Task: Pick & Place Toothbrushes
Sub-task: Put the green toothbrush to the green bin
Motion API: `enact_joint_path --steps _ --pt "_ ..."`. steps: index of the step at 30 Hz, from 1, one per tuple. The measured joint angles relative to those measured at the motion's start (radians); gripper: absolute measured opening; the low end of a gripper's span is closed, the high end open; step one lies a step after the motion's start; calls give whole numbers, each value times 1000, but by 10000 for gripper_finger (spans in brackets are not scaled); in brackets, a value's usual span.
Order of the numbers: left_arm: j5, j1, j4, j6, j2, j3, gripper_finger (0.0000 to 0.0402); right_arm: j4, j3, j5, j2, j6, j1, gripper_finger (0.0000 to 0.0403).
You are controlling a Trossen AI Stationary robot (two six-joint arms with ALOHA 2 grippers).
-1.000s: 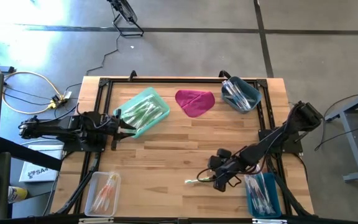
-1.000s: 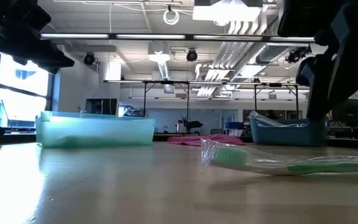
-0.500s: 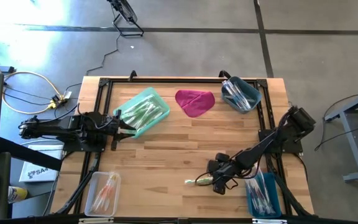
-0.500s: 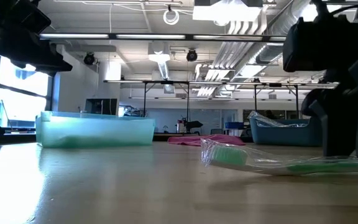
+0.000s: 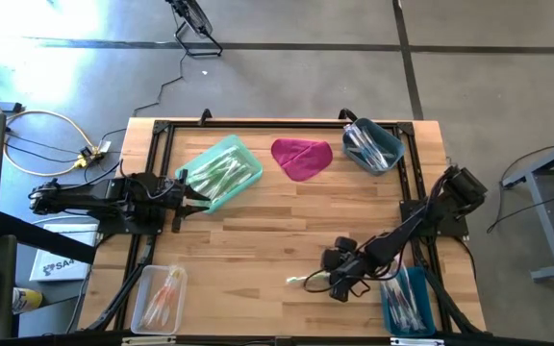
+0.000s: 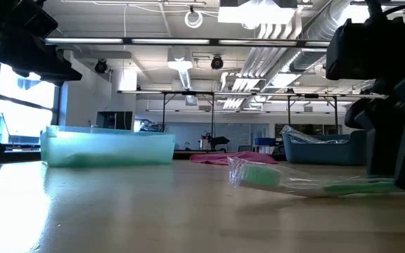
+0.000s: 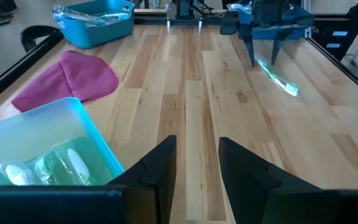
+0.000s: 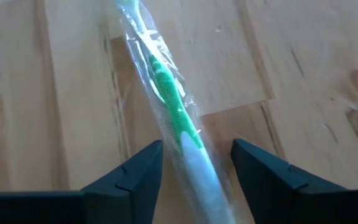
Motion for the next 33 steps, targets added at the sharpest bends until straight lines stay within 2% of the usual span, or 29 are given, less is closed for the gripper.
enact_joint_path --steps 9,20,29,33 --pt "0 0 0 0 0 0 116 0 -3 98 2 -55 -4 113" --pt "-1 0 0 0 0 0 116 10 -5 102 2 -57 -6 54" --pt "0 0 0 0 0 0 116 58 -7 88 -13 -57 -6 43" --pt "0 0 0 0 0 0 116 56 -10 88 -43 -57 -8 25"
